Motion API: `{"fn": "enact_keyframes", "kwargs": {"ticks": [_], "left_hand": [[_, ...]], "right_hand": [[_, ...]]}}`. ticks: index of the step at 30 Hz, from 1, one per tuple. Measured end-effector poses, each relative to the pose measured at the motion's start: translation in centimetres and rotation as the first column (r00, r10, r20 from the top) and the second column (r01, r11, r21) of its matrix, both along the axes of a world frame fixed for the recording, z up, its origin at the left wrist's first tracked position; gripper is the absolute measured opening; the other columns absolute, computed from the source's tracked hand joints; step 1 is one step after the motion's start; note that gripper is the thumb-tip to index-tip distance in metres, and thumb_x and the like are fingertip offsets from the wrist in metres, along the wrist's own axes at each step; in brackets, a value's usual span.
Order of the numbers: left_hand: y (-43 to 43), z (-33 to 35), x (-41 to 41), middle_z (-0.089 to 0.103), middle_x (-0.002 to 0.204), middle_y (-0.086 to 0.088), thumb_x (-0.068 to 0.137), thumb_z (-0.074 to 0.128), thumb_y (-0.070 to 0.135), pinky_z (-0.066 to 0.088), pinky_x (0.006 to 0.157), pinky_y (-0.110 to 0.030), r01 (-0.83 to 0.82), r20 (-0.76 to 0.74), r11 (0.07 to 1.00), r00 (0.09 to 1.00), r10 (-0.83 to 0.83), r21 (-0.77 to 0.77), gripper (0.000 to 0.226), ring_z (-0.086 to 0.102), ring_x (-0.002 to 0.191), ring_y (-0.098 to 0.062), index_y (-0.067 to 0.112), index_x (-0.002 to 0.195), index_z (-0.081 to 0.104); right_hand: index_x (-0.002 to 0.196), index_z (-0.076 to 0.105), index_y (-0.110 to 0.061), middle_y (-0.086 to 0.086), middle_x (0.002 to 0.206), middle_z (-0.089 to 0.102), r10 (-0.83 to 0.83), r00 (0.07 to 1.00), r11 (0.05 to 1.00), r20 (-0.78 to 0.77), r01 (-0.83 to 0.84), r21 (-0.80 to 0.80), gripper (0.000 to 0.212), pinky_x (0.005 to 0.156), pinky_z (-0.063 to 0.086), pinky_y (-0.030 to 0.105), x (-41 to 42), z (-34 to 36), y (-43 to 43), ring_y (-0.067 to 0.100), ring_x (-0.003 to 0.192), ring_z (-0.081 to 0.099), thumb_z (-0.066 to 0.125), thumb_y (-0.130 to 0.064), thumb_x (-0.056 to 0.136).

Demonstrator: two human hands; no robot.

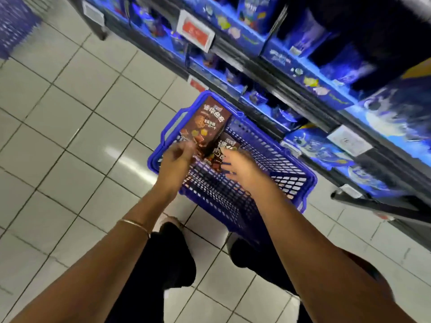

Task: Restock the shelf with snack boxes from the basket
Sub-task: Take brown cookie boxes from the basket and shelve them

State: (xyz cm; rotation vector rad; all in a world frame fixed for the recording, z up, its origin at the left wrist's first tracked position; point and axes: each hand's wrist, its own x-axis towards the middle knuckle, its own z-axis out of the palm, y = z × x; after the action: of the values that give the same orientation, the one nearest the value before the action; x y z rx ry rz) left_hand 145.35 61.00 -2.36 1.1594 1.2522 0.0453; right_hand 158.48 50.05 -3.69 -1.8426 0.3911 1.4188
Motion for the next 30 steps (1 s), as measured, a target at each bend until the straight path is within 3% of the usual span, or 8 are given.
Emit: {"fn": "enact_keyframes", "kwargs": {"ticks": [4,6,10,15,21,23,26,30], "left_hand": [[3.0,-5.3,2.7,0.08,0.095,-0.012,0.111,0.058,0.032,0.062,0.083,-0.042,0.03,0.12,0.994,0.992,-0.042,0.103,0.028,0.075,0.087,-0.03,0.007,0.108,0.07],[4.8,-7.5,4.2,0.078,0.102,-0.019,0.105,0.062,0.039,0.061,0.091,-0.053,0.088,0.118,0.97,0.986,-0.116,0.225,0.029,0.074,0.094,-0.038,0.011,0.106,0.07],[7.4,-9.6,6.5,0.074,0.09,0.009,0.087,0.06,0.053,0.06,0.09,-0.046,0.188,-0.019,0.806,0.976,-0.215,0.562,0.033,0.073,0.089,-0.02,0.026,0.101,0.072],[8.1,-12.1,8.1,0.076,0.099,0.004,0.086,0.059,0.051,0.058,0.093,-0.048,0.225,0.025,0.756,0.953,-0.303,0.615,0.04,0.072,0.097,-0.024,0.02,0.106,0.075],[8.5,-12.6,9.4,0.07,0.095,0.015,0.102,0.067,0.033,0.052,0.077,-0.017,0.222,0.122,0.755,0.921,-0.37,0.616,0.017,0.062,0.079,0.016,0.018,0.108,0.074],[8.2,-12.9,9.2,0.07,0.097,0.014,0.104,0.067,0.032,0.05,0.073,-0.01,0.224,0.136,0.761,0.916,-0.378,0.608,0.019,0.063,0.081,0.015,0.016,0.112,0.073],[8.0,-13.7,9.0,0.07,0.099,0.015,0.104,0.067,0.036,0.052,0.077,-0.022,0.272,0.113,0.719,0.892,-0.438,0.639,0.023,0.066,0.088,0.002,0.018,0.118,0.071],[8.1,-13.3,8.9,0.07,0.107,0.008,0.104,0.066,0.042,0.056,0.084,-0.03,0.327,0.103,0.715,0.868,-0.485,0.617,0.029,0.067,0.098,-0.006,0.021,0.124,0.067]], "right_hand": [[0.115,0.06,-0.023,0.0,0.116,0.067,-0.097,0.995,0.988,0.03,0.092,0.121,0.026,0.079,0.051,0.035,1.0,-7.4,3.8,0.02,0.103,0.06,0.067,-0.038,0.095],[0.113,0.065,-0.021,0.01,0.123,0.069,-0.158,0.965,0.984,0.209,0.135,0.118,0.034,0.087,0.054,0.039,1.4,-10.8,6.0,0.025,0.106,0.064,0.076,-0.039,0.087],[0.141,0.04,0.003,0.022,0.144,0.049,-0.14,0.882,0.989,0.45,0.143,0.028,0.102,0.112,0.041,0.043,1.6,-14.7,8.5,0.034,0.135,0.049,0.085,-0.055,0.071],[0.146,0.027,-0.001,0.02,0.15,0.036,-0.166,0.847,0.986,0.504,0.153,0.068,0.114,0.105,0.048,0.051,1.4,-17.3,8.2,0.036,0.137,0.042,0.08,-0.066,0.069],[0.128,0.041,-0.018,0.004,0.135,0.051,-0.278,0.86,0.957,0.427,0.211,0.198,0.075,0.098,0.053,0.055,1.0,-16.0,6.8,0.028,0.121,0.058,0.08,-0.056,0.077],[0.125,0.043,-0.021,0.002,0.133,0.056,-0.288,0.865,0.952,0.412,0.214,0.217,0.069,0.098,0.053,0.054,1.0,-15.9,6.4,0.026,0.118,0.061,0.08,-0.055,0.078],[0.123,0.044,-0.023,0.002,0.133,0.056,-0.303,0.855,0.947,0.421,0.223,0.229,0.065,0.1,0.052,0.052,1.0,-16.2,6.2,0.026,0.12,0.06,0.079,-0.054,0.079],[0.121,0.047,-0.02,-0.003,0.125,0.061,-0.339,0.847,0.931,0.409,0.241,0.273,0.056,0.073,0.06,0.041,0.6,-15.4,6.1,0.018,0.108,0.065,0.078,-0.048,0.084]]}}
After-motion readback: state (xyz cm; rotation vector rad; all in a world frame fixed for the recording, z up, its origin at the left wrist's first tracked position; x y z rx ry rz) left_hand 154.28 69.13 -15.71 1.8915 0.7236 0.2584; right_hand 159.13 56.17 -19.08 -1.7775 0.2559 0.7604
